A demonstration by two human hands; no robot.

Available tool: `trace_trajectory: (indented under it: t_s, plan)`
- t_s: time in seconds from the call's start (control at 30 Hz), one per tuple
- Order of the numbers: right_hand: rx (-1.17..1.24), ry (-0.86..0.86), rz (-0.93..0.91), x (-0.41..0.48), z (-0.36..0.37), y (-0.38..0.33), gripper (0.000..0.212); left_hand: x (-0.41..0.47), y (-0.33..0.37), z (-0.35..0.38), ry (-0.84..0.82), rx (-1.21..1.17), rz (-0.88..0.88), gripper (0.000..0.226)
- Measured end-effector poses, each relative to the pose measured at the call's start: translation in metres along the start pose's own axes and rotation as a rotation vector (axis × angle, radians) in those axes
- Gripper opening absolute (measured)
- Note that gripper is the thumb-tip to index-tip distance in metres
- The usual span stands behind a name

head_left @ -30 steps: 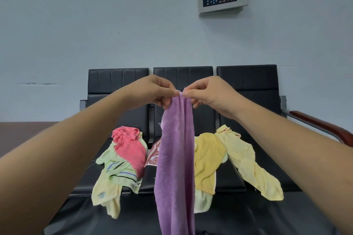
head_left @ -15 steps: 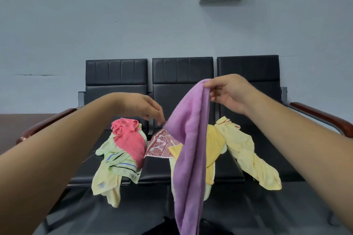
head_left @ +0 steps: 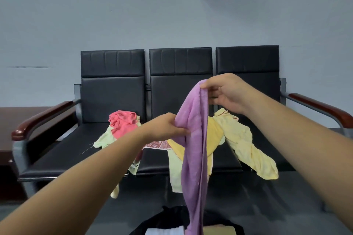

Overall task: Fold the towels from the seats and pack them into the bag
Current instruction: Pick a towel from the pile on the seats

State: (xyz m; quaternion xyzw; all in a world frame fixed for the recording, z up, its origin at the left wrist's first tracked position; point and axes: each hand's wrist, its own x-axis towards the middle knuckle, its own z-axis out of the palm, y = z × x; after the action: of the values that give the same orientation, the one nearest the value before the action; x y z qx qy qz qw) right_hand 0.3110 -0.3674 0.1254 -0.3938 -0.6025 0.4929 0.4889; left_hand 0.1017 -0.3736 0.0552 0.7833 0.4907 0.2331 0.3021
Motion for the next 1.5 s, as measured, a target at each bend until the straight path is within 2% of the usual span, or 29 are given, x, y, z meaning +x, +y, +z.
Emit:
trace_trajectory:
  t_s: [0.1,0.17,0.23,0.3,0.37,0.43,0.5,0.63,0.77,1.0,1.13,1.2,1.27,1.33,1.43,1.5]
  plan:
    - [-0.014,0.033,0.014,0.0,-0.016,0.006,0.013,0.003,-0.019,-0.008,0.075,-0.087,-0.022,0.024]
    - [-0.108,0.035,0.042,-0.002,-0.027,0.012,0.016,0.002,-0.026,-0.019,0.129,-0.13,-0.028,0.023]
    - [-0.232,0.041,0.091,-0.003,-0.033,0.021,0.014,0.001,-0.025,-0.033,0.135,-0.073,-0.014,0.018]
    - [-0.275,0.077,0.097,-0.003,-0.033,0.026,0.013,-0.001,-0.016,-0.052,0.141,0.013,0.024,0.026]
    - [-0.115,0.072,0.017,-0.001,-0.033,0.019,0.014,-0.001,-0.005,-0.071,0.199,-0.103,0.116,0.033]
    - [0.177,-0.047,-0.062,0.001,-0.035,0.009,0.014,0.001,0.0,-0.085,0.229,-0.38,0.201,0.027]
    - [0.35,-0.102,-0.038,0.005,-0.033,0.01,0.009,0.006,-0.002,-0.087,0.197,-0.5,0.198,0.02]
    - [0.114,0.112,0.046,0.016,-0.028,0.031,0.01,0.009,-0.018,-0.079,0.202,-0.293,0.131,0.014]
    - [0.174,0.093,0.017,0.018,-0.037,0.032,0.01,0.005,-0.017,-0.083,0.178,-0.273,0.193,0.023]
    - [0.111,0.121,-0.016,0.019,-0.034,0.032,0.008,0.003,-0.01,-0.09,0.189,-0.25,0.232,0.017]
    - [0.052,0.03,0.099,0.023,-0.032,0.037,0.022,0.004,-0.015,-0.085,0.252,-0.281,0.22,0.01]
    - [0.099,-0.012,0.115,0.02,-0.027,0.039,0.021,0.008,-0.022,-0.08,0.276,-0.342,0.186,0.008]
    - [0.147,-0.057,0.052,0.017,-0.019,0.041,0.021,0.011,-0.024,-0.072,0.286,-0.413,0.131,0.007]
    - [0.164,-0.171,0.02,0.014,-0.006,0.049,0.019,0.015,-0.022,-0.064,0.321,-0.439,0.109,0.006]
    - [0.113,-0.324,0.098,0.013,0.02,0.065,0.01,0.022,-0.014,-0.053,0.335,-0.419,0.088,0.004]
    - [0.1,-0.307,0.113,0.015,0.033,0.071,0.011,0.025,-0.011,-0.047,0.372,-0.388,0.083,0.008]
